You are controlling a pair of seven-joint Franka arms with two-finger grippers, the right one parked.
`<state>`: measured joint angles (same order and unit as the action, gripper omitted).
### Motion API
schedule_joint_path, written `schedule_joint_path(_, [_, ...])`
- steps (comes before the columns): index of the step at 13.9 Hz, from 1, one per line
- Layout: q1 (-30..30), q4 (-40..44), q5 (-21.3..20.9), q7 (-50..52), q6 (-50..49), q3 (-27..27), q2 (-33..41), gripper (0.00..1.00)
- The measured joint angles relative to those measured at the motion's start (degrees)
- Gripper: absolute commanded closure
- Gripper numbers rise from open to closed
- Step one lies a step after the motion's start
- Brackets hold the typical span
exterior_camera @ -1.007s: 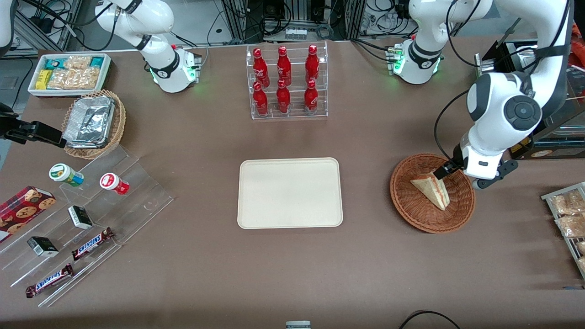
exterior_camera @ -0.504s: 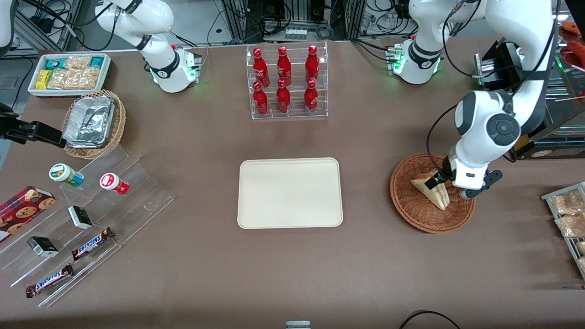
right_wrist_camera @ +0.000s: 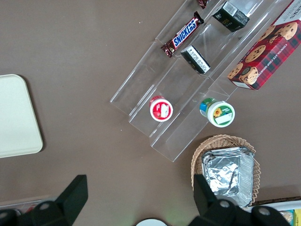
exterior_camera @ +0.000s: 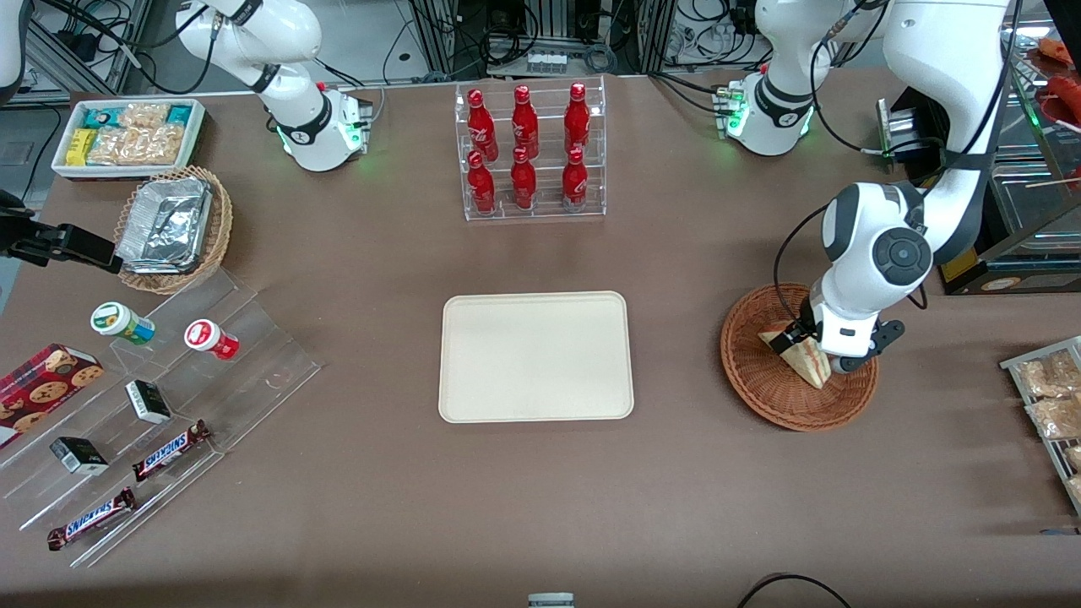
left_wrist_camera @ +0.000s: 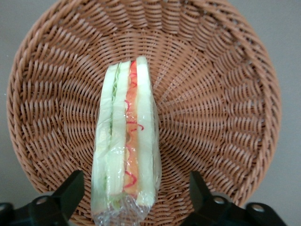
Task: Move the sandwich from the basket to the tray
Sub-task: 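Lower the left gripper and close it on the wrapped sandwich, then lift the sandwich and carry it over the cream tray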
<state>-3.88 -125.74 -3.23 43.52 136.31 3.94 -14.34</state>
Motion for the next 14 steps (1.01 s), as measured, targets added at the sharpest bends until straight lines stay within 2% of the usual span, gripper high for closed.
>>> schedule_joint_path(2, [0.0,0.0,0.0,0.0,0.0,0.0,-0.8,0.92])
schedule_joint_path(3, [0.0,-0.1,-0.1,0.0,0.0,0.0,-1.1,1.00])
schedule_joint_path(9, [0.0,0.8,-4.9,-0.5,-3.0,0.0,-1.1,1.00])
schedule_joint_path(14, [-0.1,9.9,-5.2,-12.7,-17.4,0.7,0.2,1.00])
